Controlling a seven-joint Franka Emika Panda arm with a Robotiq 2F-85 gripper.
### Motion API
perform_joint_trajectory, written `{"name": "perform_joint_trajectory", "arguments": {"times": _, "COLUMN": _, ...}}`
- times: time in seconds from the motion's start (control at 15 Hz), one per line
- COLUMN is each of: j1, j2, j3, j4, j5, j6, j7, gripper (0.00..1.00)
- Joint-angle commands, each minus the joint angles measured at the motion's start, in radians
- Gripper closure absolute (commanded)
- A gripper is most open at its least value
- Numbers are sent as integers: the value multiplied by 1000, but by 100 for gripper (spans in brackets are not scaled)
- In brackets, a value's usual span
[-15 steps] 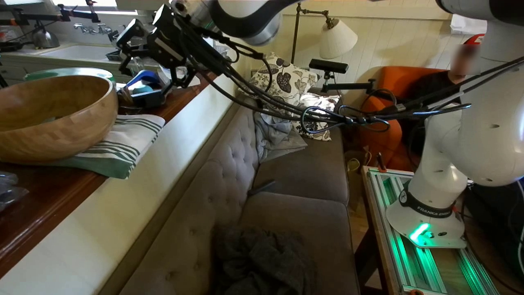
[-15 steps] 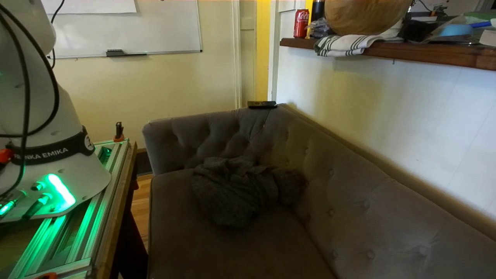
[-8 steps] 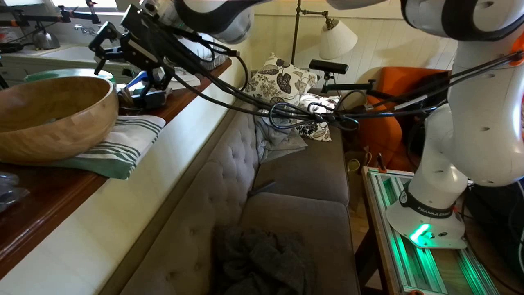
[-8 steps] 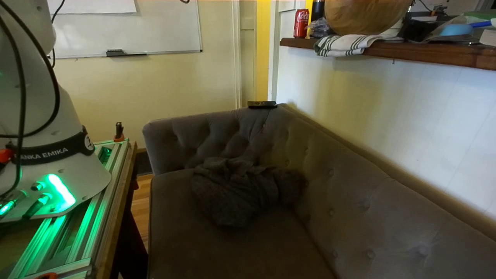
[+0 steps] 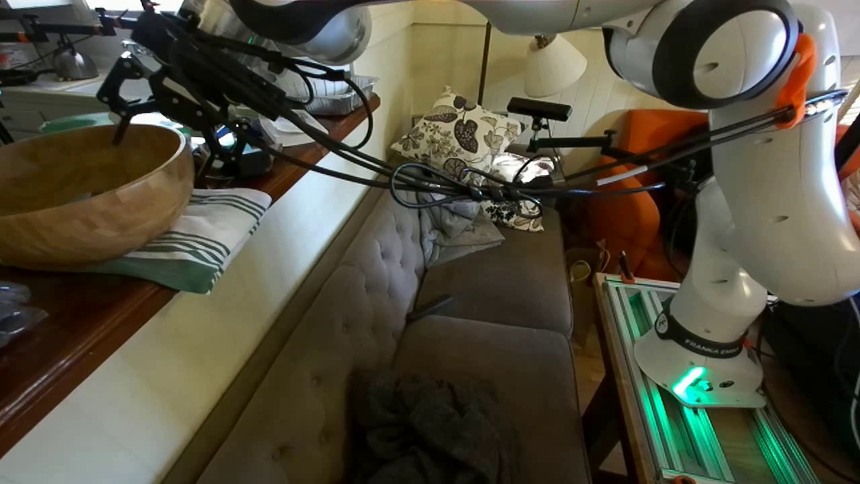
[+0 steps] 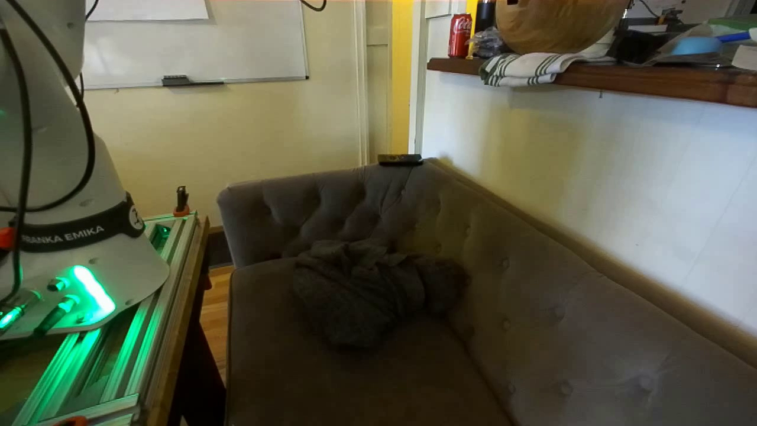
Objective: Put the wooden bowl on the sofa.
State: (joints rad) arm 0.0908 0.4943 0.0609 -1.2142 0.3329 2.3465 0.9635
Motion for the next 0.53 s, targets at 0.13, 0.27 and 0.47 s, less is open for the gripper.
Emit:
{"name": "perform_joint_trajectory", "arguments": {"times": 0.13, "j1": 15, "j2": 13, "j3": -30, "j4": 14, "j5": -35, "j6": -24, "j7": 49, "gripper": 0}}
{"name": "perform_joint_trajectory", "arguments": {"times": 0.27, "j1": 29, "j2": 23, "j3": -59, "j4": 24, "j5": -80, "j6": -33, "j7": 85, "gripper": 0}}
{"name": "perform_joint_trajectory", "arguments": {"times": 0.47, "j1": 30, "j2": 54, "j3": -70, "j4": 61, "j5": -108, "j6": -22, "j7": 99, "gripper": 0}}
